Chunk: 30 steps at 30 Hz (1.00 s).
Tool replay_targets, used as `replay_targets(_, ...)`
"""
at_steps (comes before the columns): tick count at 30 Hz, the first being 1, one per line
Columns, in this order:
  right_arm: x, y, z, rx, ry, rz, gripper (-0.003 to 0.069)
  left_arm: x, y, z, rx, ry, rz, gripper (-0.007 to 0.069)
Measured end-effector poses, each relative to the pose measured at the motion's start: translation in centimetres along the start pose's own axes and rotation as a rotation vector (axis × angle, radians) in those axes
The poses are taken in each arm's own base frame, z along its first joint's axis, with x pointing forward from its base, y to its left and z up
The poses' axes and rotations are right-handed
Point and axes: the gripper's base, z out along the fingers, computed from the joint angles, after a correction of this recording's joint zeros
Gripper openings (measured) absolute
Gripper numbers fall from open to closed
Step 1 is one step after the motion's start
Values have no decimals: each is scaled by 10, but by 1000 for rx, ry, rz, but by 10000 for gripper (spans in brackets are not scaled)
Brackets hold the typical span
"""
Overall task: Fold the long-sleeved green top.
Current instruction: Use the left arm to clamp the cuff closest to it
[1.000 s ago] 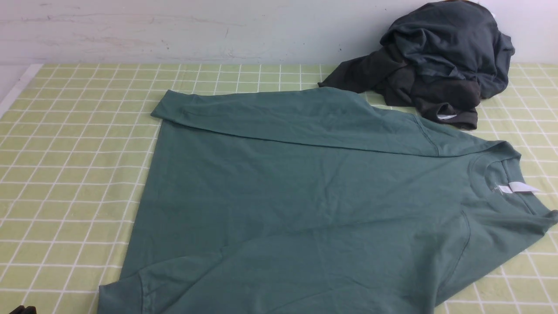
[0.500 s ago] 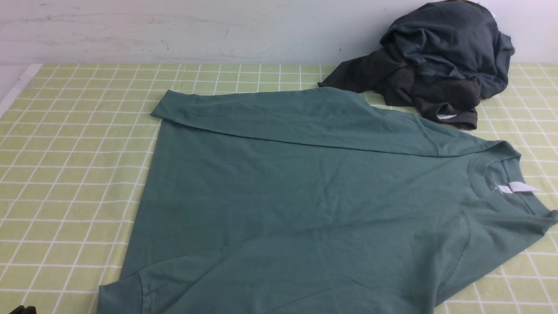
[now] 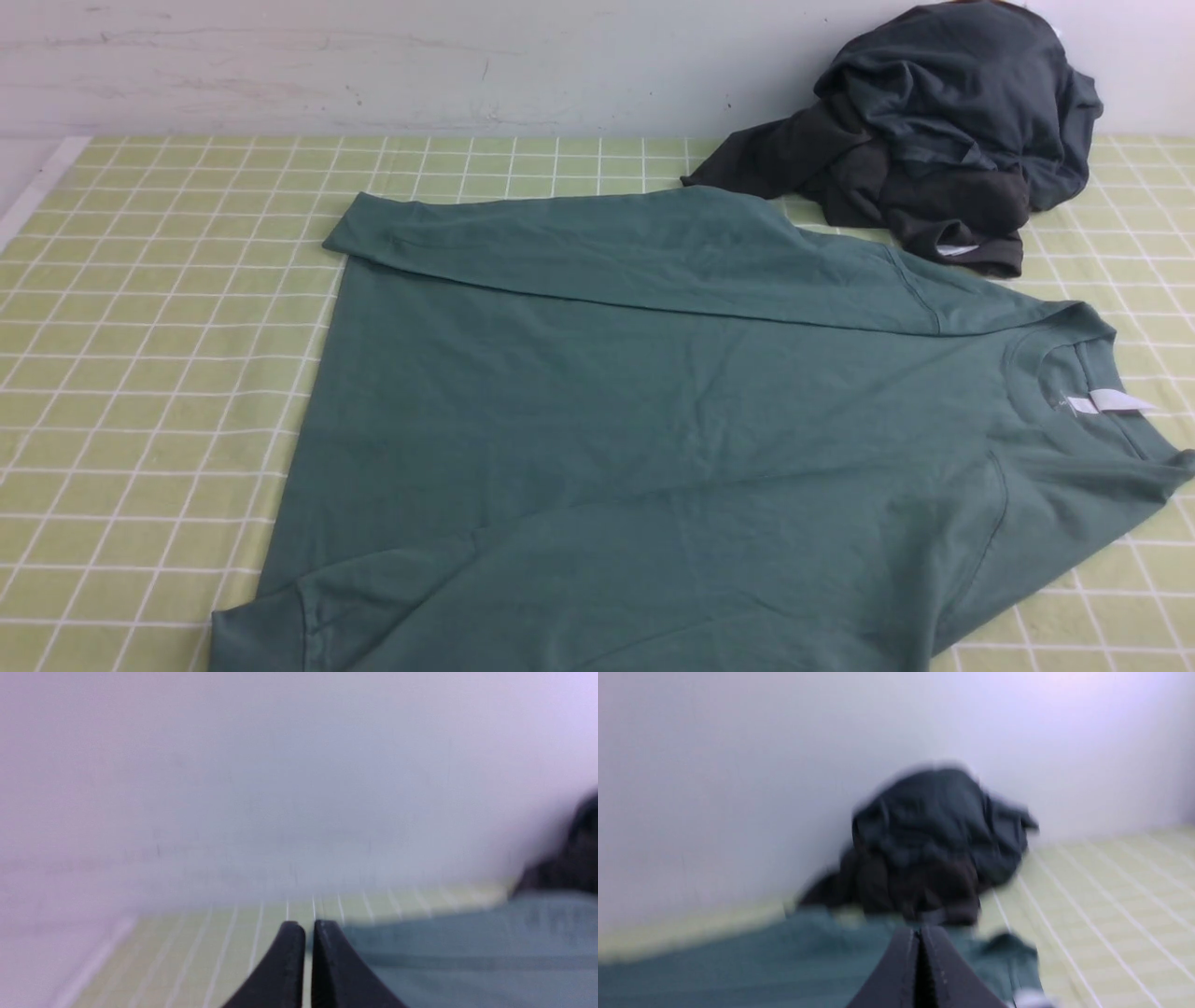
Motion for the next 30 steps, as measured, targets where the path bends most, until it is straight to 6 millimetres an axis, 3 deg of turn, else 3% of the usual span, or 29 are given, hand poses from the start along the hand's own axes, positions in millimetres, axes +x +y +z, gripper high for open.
replay_targets(2, -9, 0, 0, -2, -101, 78, -10, -9, 1, 0, -8, -100, -1, 17)
replay_targets(4, -27, -4, -4, 0, -311, 276, -10, -30, 2, -5, -27, -330, -2, 17)
replay_targets(9, -40, -8, -10, 7, -471, 372, -10, -53, 4, -16, -32, -605, -61, 17)
replay_targets(11, -41, -7, -10, -1, -479, 352, -10, -62, 4, -15, -7, -612, -112, 17)
replay_targets(13, -45, -1, -10, -32, -471, 251, -10, -84, 3, -7, 29, -567, -123, 17)
replay_targets(14, -53, 5, -10, -58, -474, 160, -10, -105, 1, 0, 51, -528, -87, 17)
replay_targets(15, -54, 6, -9, -61, -467, 143, -10, -108, 1, 1, 51, -519, -91, 17)
replay_targets(16, -63, 11, -8, -79, -471, 72, -10, -119, 0, 8, 63, -475, -56, 17)
replay_targets(17, -84, 24, 0, -109, -430, -96, -10, -137, 0, 30, 65, -328, -9, 17)
replay_targets(19, -97, 32, 15, -110, -336, -210, -10, -147, 2, 55, 54, -183, -4, 17)
replay_targets(20, -101, 34, 17, -113, -334, -234, -10, -150, 3, 58, 52, -174, -1, 17)
replay_targets(21, -109, 37, 35, -96, -219, -309, -10, -143, 5, 82, 32, -18, -34, 17)
replay_targets(23, -107, 35, 63, -53, -21, -355, -10, -118, 7, 110, -5, 213, -92, 17)
replay_targets(24, -106, 35, 63, -49, -7, -355, -10, -114, 7, 113, -10, 238, -98, 17)
replay_targets(25, -100, 32, 83, -9, 164, -348, -10, -84, 9, 127, -60, 461, -145, 17)
replay_targets(27, -87, 28, 97, 23, 356, -318, -10, -54, 8, 138, -99, 670, -176, 17)
replay_targets(29, -61, 28, 110, 48, 640, -267, -10, -10, 2, 143, -134, 995, -177, 17)
replay_targets(30, -53, 29, 112, 42, 708, -253, -10, 0, -2, 144, -129, 1070, -177, 17)
